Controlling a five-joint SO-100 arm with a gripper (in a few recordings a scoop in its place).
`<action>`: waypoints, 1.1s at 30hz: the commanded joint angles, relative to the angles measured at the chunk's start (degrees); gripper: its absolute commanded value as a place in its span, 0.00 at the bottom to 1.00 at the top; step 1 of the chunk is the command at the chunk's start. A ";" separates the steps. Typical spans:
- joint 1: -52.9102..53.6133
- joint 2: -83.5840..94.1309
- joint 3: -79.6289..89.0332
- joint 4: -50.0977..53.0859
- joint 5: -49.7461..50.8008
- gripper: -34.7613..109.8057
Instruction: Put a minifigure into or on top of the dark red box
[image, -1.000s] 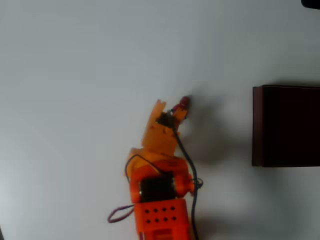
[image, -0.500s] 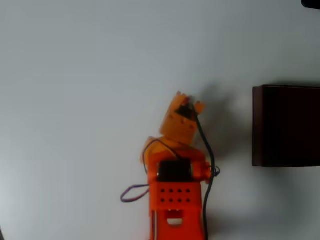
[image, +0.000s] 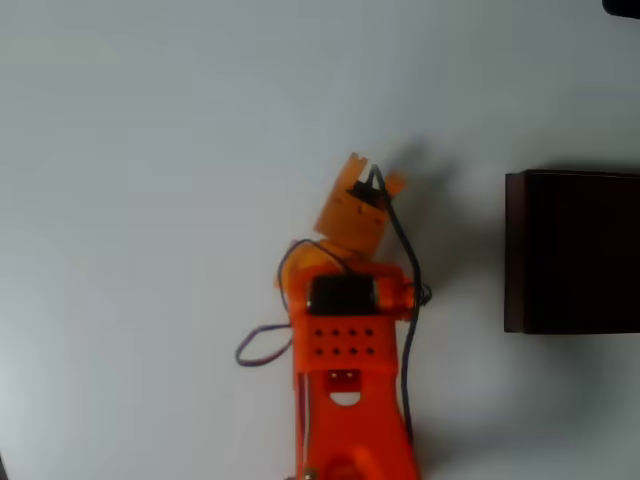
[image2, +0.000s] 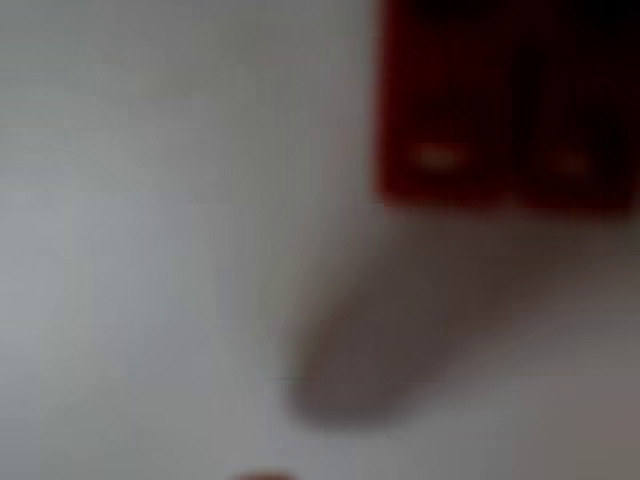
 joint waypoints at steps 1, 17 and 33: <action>0.26 0.35 -2.29 1.14 0.00 0.40; 3.52 -3.87 -8.00 3.60 -1.41 0.40; 3.25 -7.73 -13.80 7.47 0.79 0.41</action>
